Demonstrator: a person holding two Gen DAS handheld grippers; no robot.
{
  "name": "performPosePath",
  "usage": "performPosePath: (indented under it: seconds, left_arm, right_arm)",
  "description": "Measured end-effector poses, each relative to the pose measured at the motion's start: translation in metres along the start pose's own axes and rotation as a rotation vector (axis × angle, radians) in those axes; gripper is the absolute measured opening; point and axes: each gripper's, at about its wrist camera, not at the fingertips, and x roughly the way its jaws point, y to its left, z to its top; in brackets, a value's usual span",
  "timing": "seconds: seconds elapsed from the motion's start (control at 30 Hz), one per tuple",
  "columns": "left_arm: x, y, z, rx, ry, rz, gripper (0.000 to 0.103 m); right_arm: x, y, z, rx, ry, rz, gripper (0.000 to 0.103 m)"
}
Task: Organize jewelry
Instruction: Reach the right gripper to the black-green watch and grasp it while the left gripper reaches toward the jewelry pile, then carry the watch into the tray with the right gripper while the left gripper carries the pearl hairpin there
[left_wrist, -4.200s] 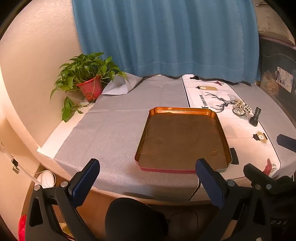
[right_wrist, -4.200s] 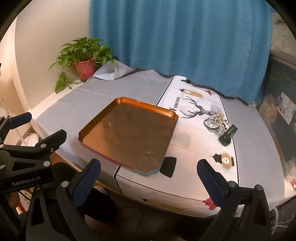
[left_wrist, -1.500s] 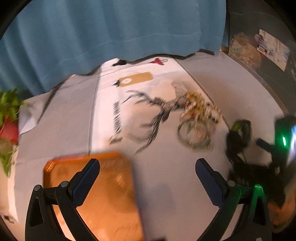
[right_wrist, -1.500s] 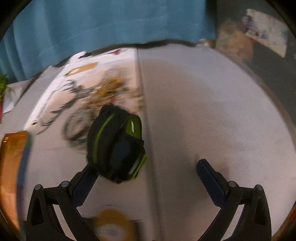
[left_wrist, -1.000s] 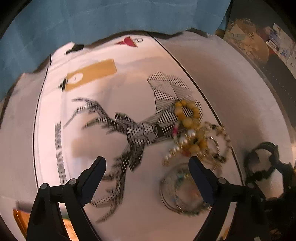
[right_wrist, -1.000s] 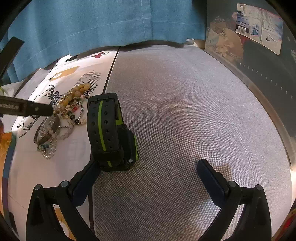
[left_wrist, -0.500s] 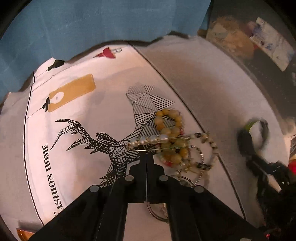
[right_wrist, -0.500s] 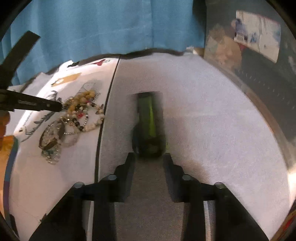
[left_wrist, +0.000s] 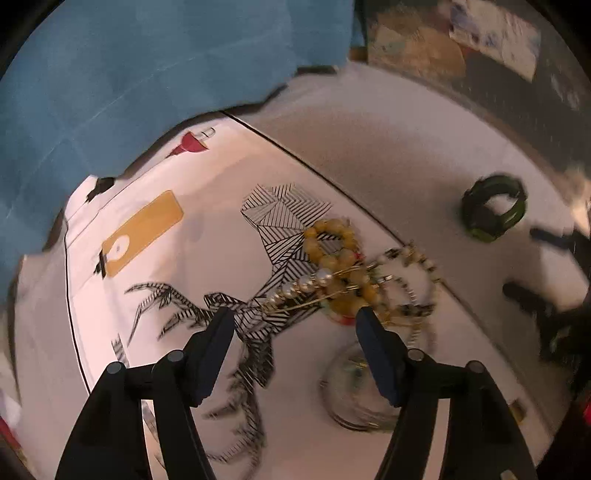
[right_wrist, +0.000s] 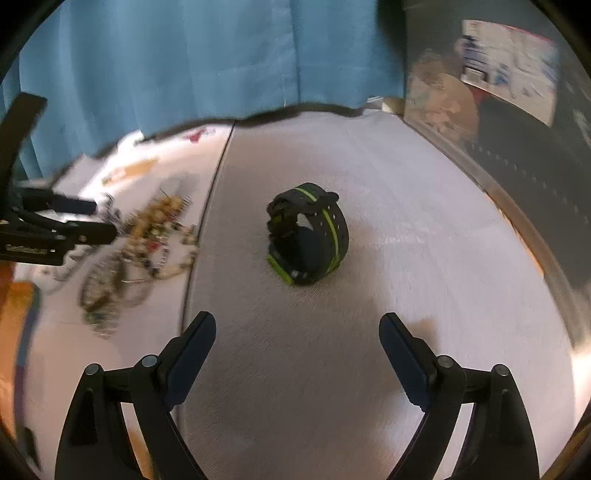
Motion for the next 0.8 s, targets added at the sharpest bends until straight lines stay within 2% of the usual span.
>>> performPosePath:
  seconds: [0.1, 0.23, 0.3, 0.33, 0.37, 0.4, 0.43, 0.5, 0.6, 0.8]
  left_arm:
    - [0.016, 0.008, 0.008, 0.029, 0.034, -0.028, 0.066]
    - [0.026, 0.017, 0.019, 0.05, 0.052, -0.106, 0.068]
    - [0.028, 0.019, 0.023, 0.057, 0.058, -0.145, 0.061]
    - [0.029, 0.02, 0.023, 0.06, 0.056, -0.176, 0.038]
    - [0.028, 0.02, 0.024, 0.053, 0.059, -0.231, 0.008]
    - [0.027, 0.02, 0.024, 0.042, 0.064, -0.252, 0.009]
    - [0.025, 0.018, 0.022, 0.034, 0.05, -0.238, 0.009]
    - [0.018, 0.018, 0.016, 0.009, 0.032, -0.255, 0.009]
    - [-0.001, 0.021, 0.005, -0.044, -0.017, -0.23, 0.009]
    - [-0.072, 0.034, -0.025, -0.194, -0.129, -0.193, 0.009]
  right_arm:
    - [0.022, -0.002, 0.012, -0.04, 0.026, -0.019, 0.09]
    - [0.039, -0.01, 0.027, -0.013, 0.04, 0.026, 0.091]
    - [0.042, -0.008, 0.032, -0.031, 0.033, 0.035, 0.091]
    - [0.044, -0.007, 0.034, -0.039, 0.033, 0.042, 0.087]
    - [0.044, -0.007, 0.035, -0.047, 0.026, 0.049, 0.063]
    - [0.041, -0.006, 0.036, -0.054, 0.007, 0.052, 0.051]
    - [0.039, -0.004, 0.037, -0.067, -0.003, 0.052, 0.05]
    - [0.038, -0.003, 0.037, -0.057, 0.01, 0.061, 0.05]
    - [0.031, -0.001, 0.034, -0.041, 0.007, 0.052, 0.05]
    - [-0.01, 0.005, 0.03, -0.023, -0.031, 0.022, 0.05]
